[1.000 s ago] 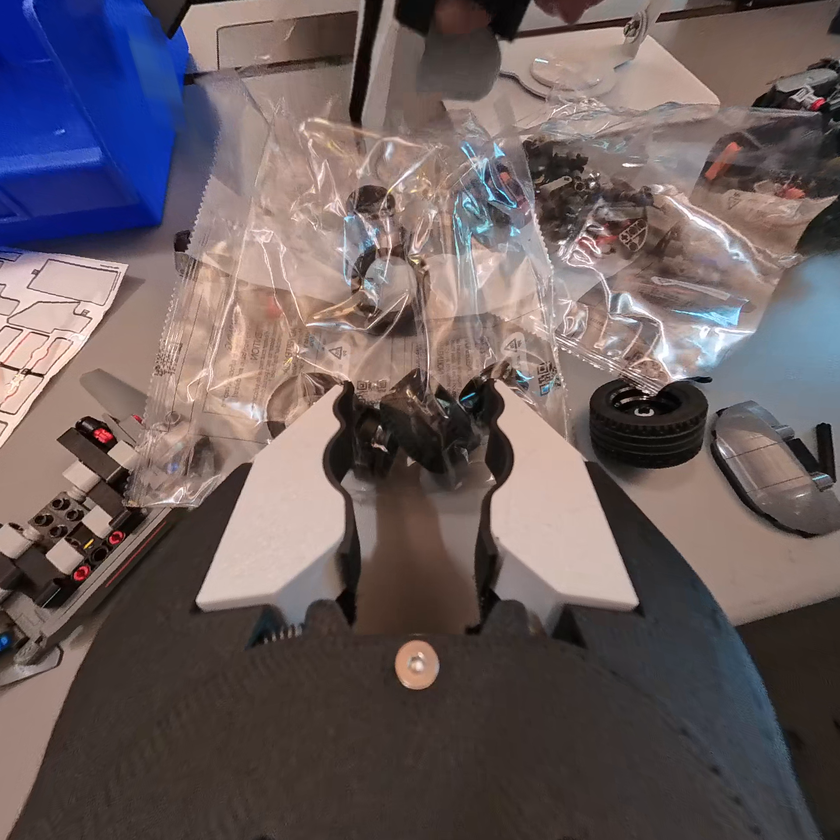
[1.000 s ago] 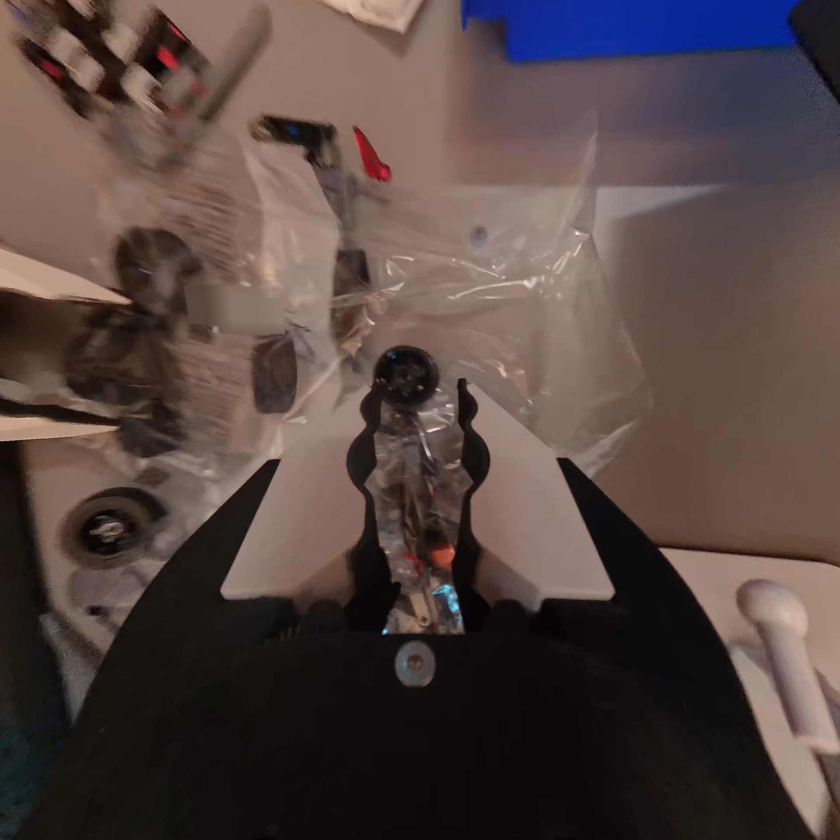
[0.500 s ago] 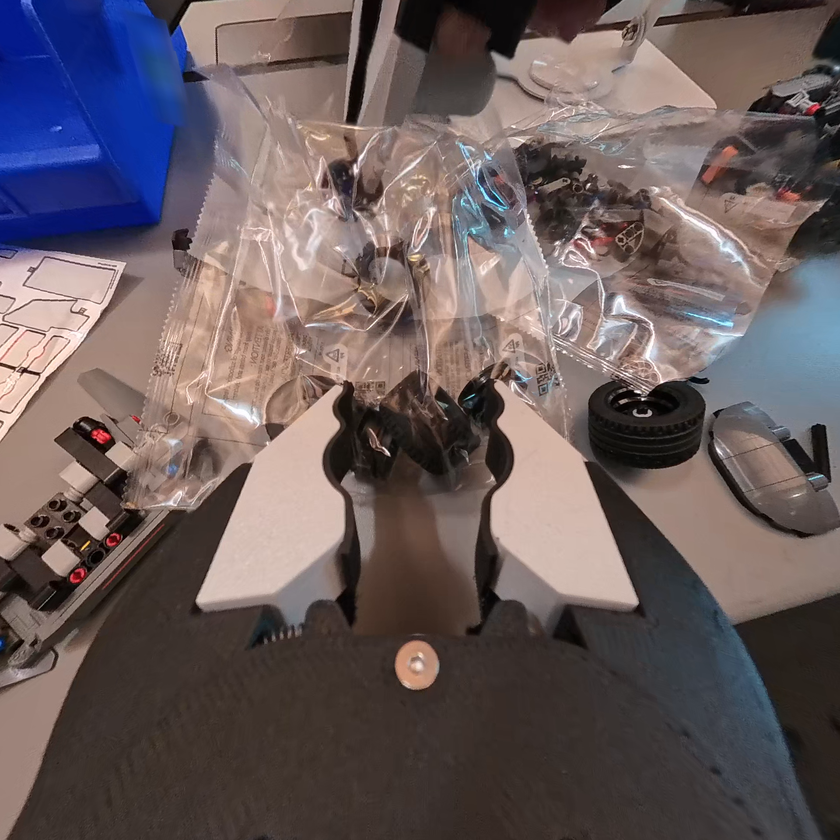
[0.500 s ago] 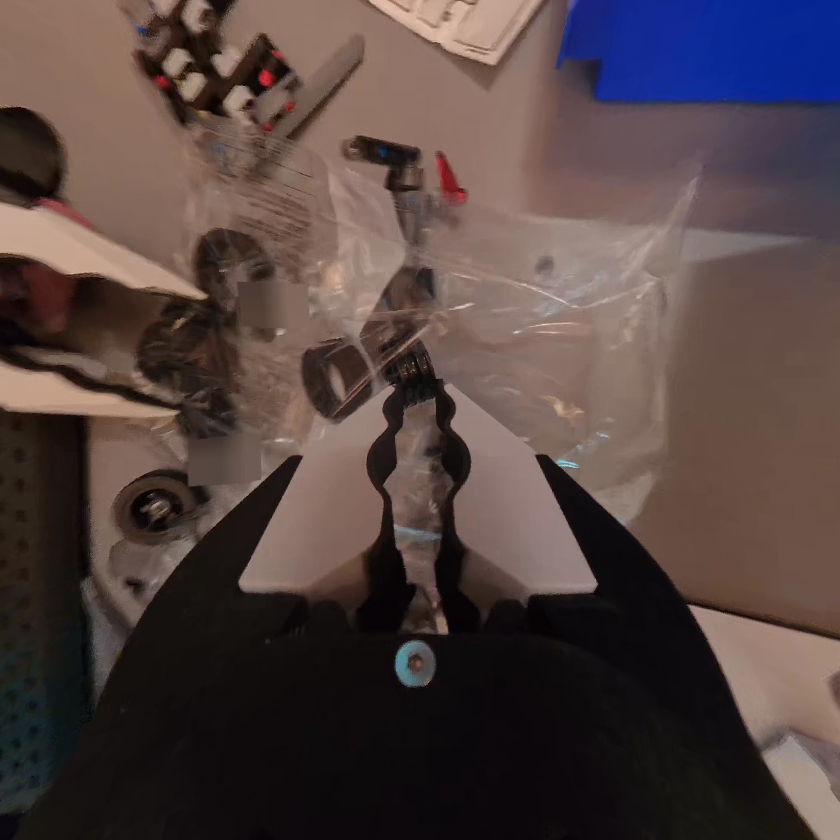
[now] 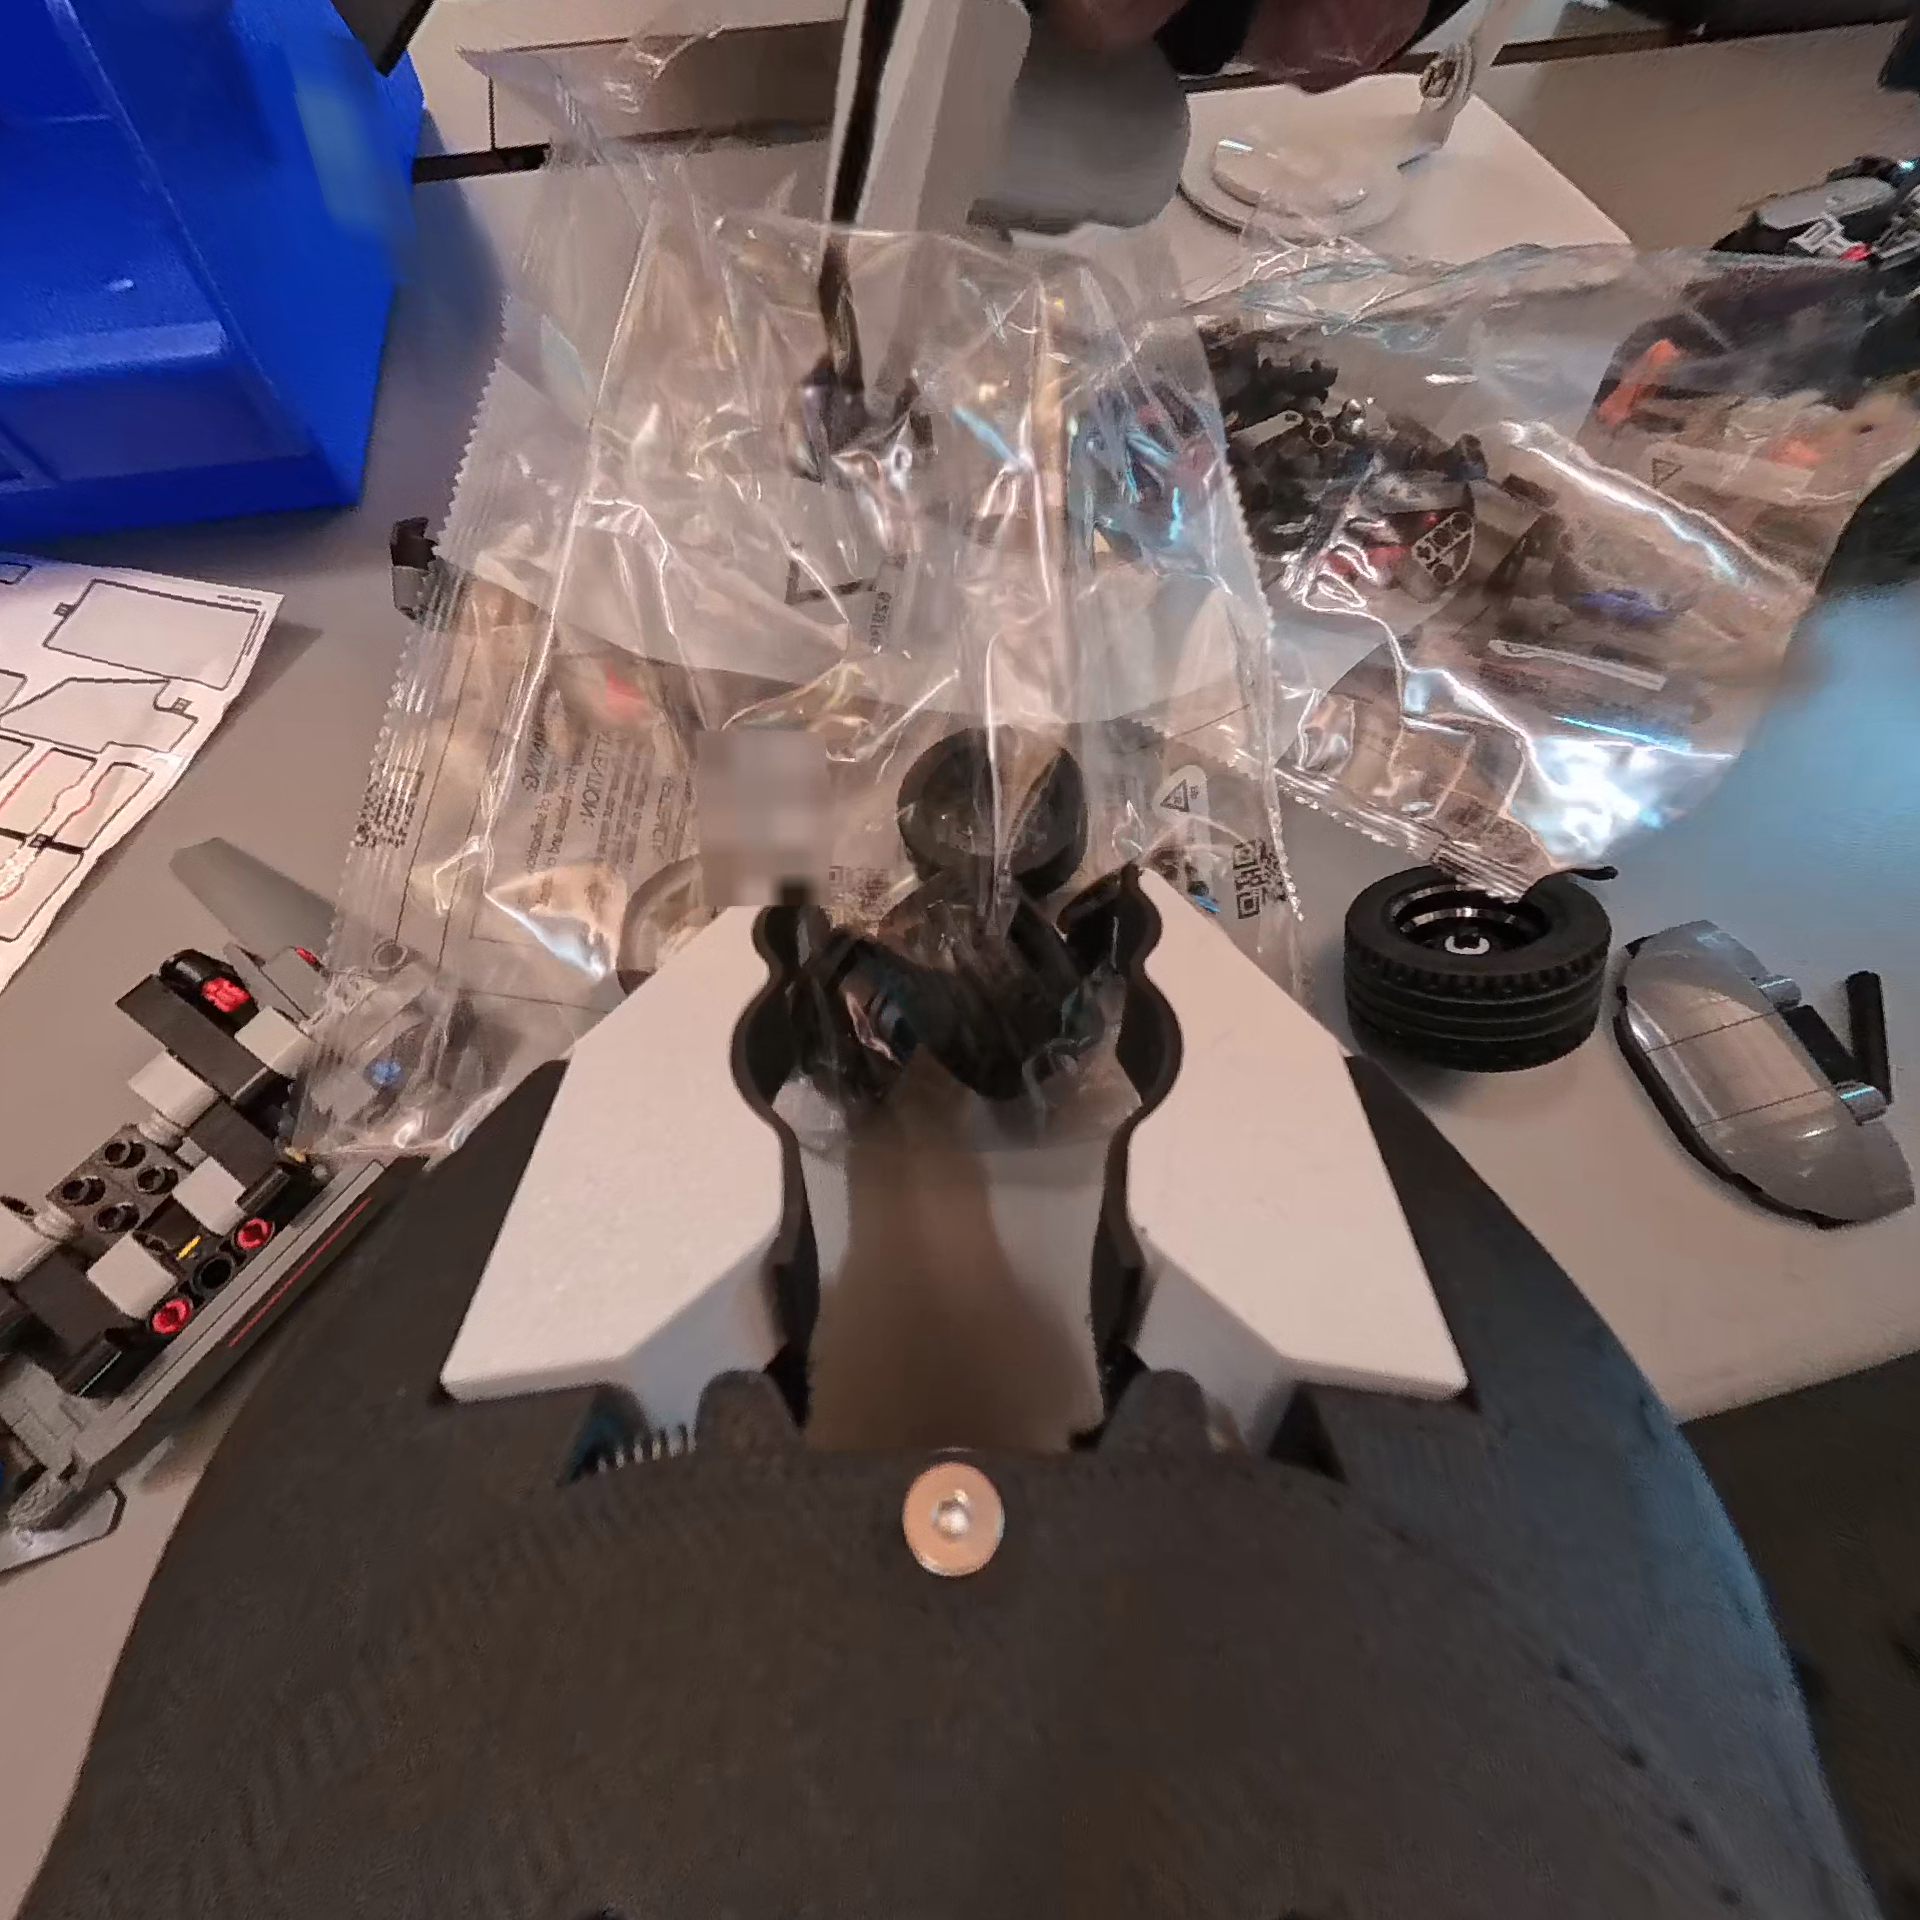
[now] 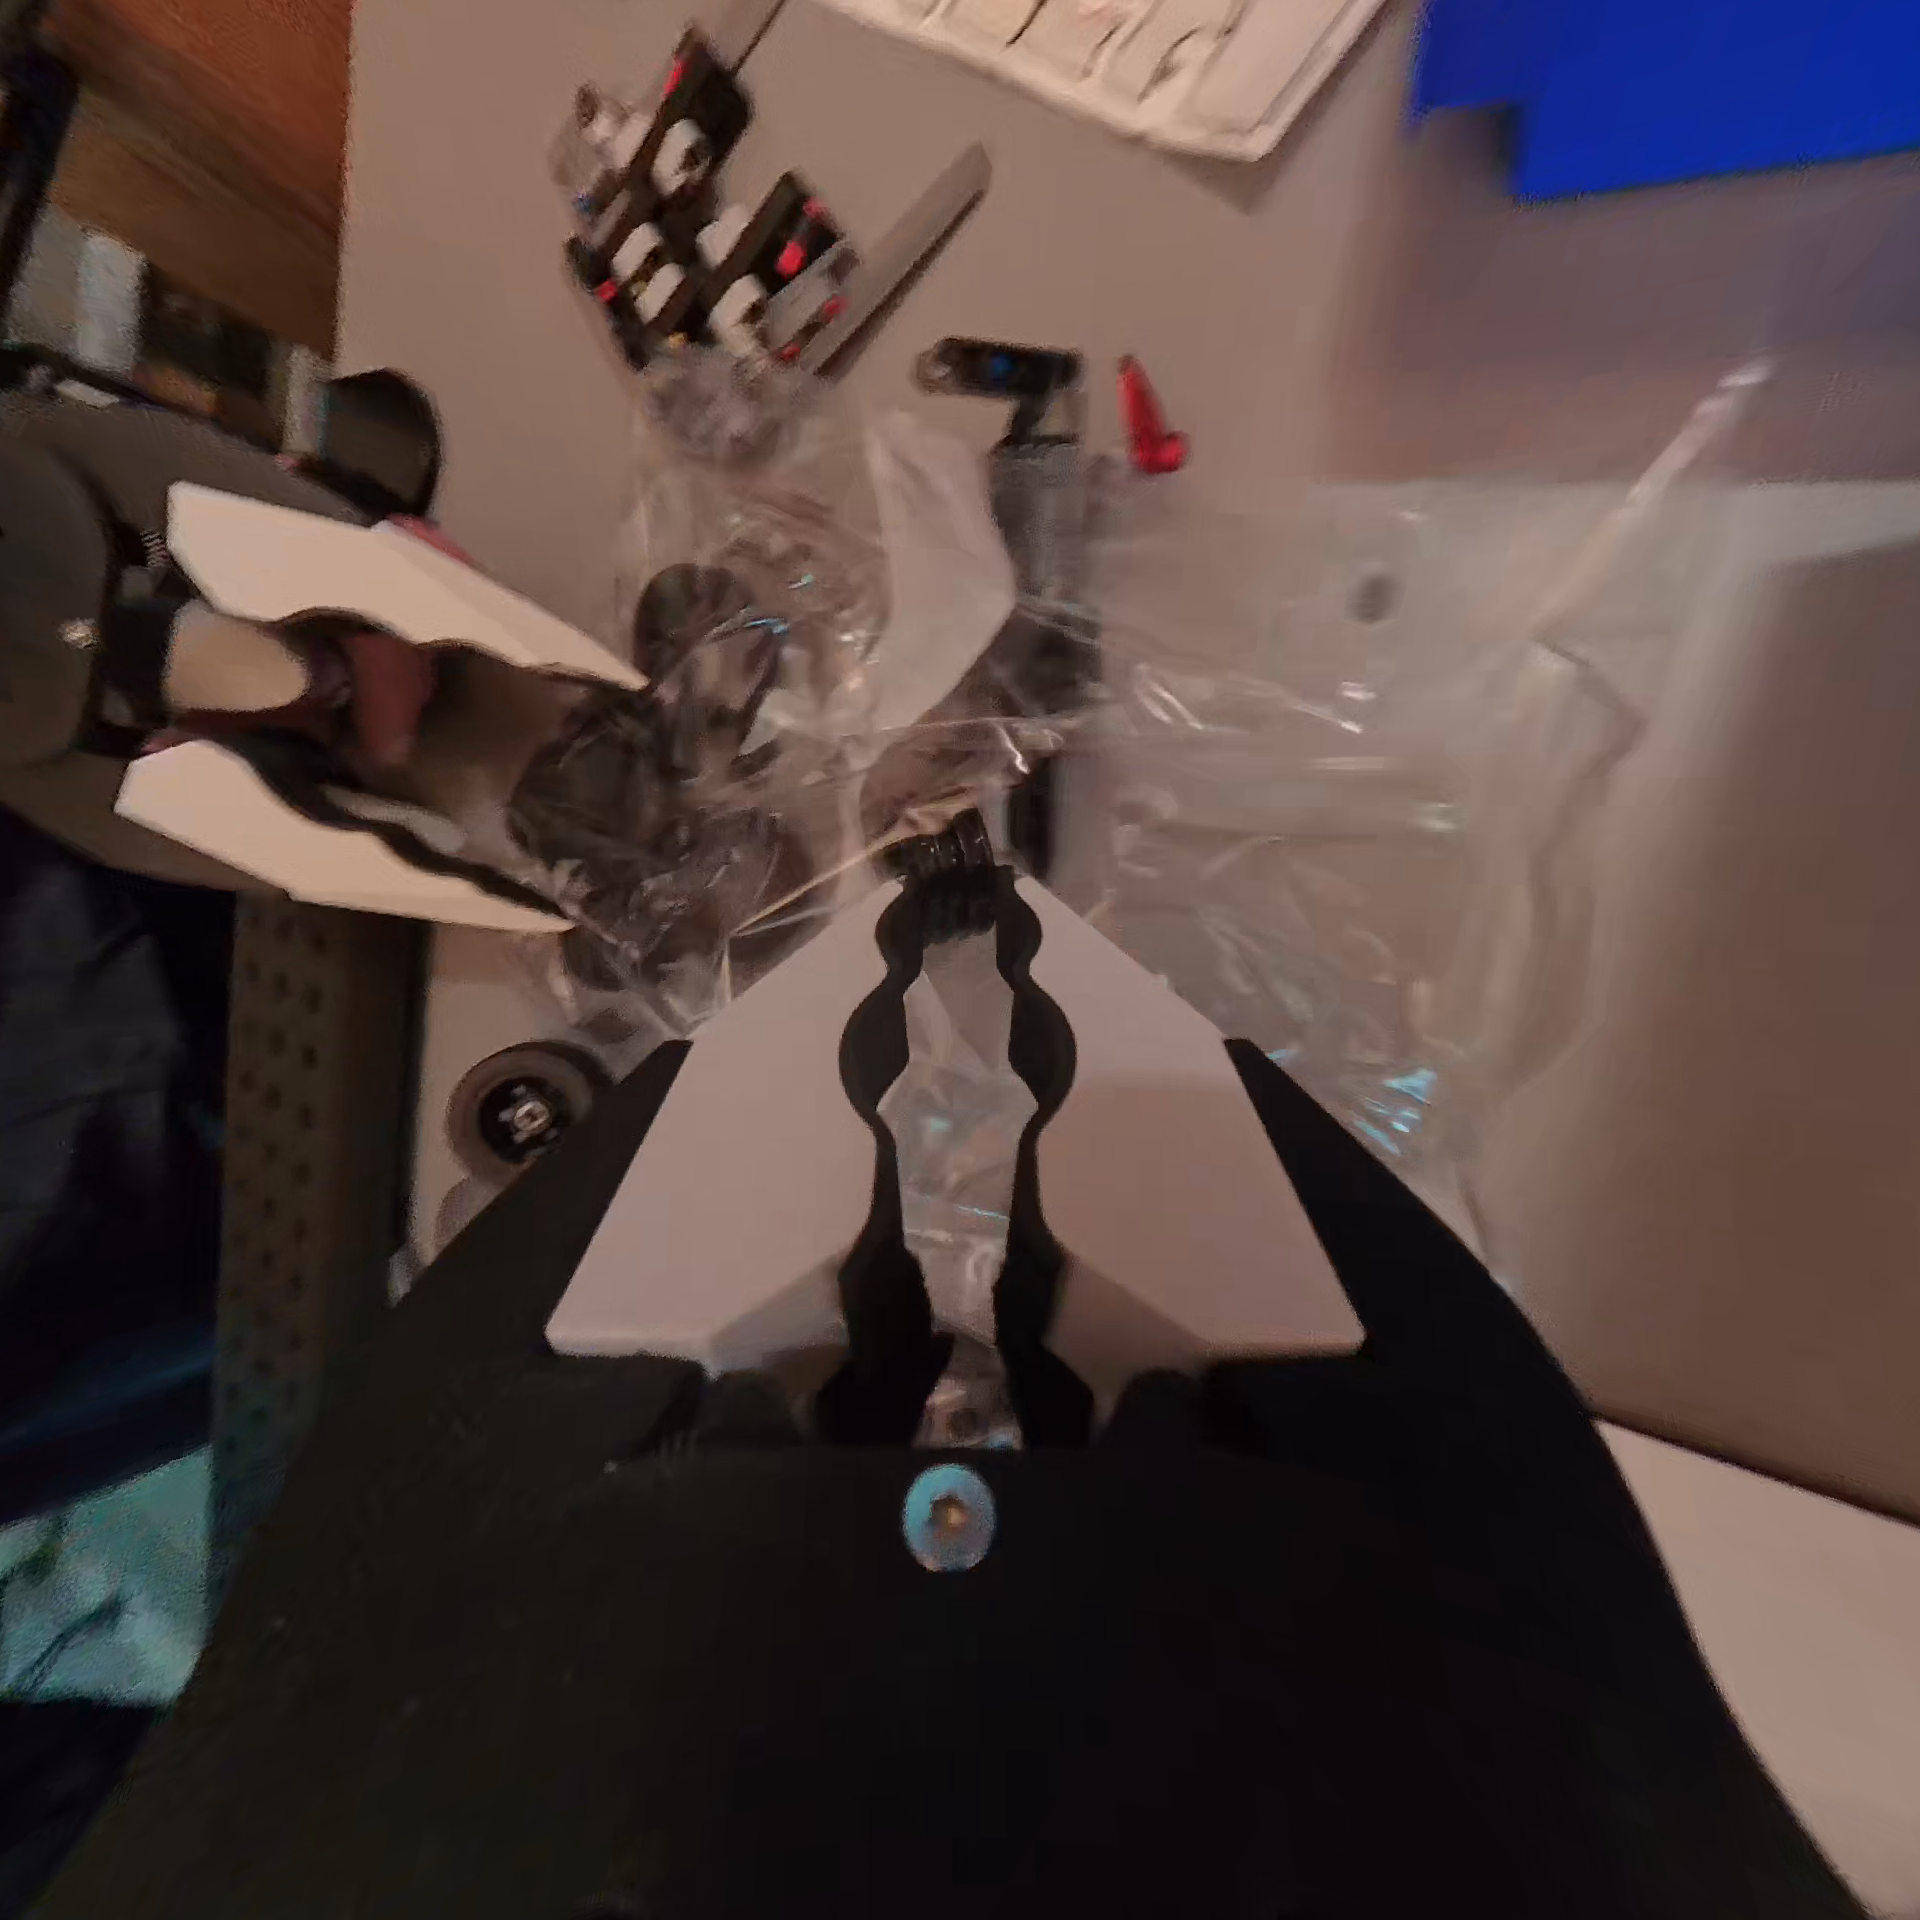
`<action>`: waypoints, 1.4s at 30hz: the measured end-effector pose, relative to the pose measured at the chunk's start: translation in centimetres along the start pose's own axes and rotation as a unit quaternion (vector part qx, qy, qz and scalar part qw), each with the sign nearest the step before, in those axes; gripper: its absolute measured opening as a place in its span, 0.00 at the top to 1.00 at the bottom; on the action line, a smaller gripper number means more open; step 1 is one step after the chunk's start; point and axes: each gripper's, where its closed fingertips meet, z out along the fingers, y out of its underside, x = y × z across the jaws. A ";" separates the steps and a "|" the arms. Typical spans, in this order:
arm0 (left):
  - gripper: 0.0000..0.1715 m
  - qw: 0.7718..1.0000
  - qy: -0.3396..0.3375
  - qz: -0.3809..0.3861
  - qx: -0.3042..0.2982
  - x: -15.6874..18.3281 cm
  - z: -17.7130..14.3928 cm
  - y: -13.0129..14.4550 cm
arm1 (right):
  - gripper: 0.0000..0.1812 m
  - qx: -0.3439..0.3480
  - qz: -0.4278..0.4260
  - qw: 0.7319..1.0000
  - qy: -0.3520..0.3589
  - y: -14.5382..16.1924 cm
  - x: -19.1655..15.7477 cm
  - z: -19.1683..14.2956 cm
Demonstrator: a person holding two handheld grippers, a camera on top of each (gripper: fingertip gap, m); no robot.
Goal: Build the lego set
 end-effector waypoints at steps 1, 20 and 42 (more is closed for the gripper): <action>0.66 1.000 0.000 -0.001 -0.001 0.0 0.0 0.0 | 0.94 0.024 0.004 1.000 -0.001 -0.5 0.0 -0.5; 0.66 1.000 0.002 -0.001 0.003 0.0 -0.1 0.0 | 0.76 -0.061 0.015 0.992 0.106 1.3 0.9 -2.7; 0.73 0.989 0.057 -0.103 0.083 -1.0 -1.9 -1.7 | 0.79 -0.022 -0.127 0.962 0.241 8.4 -15.1 -5.5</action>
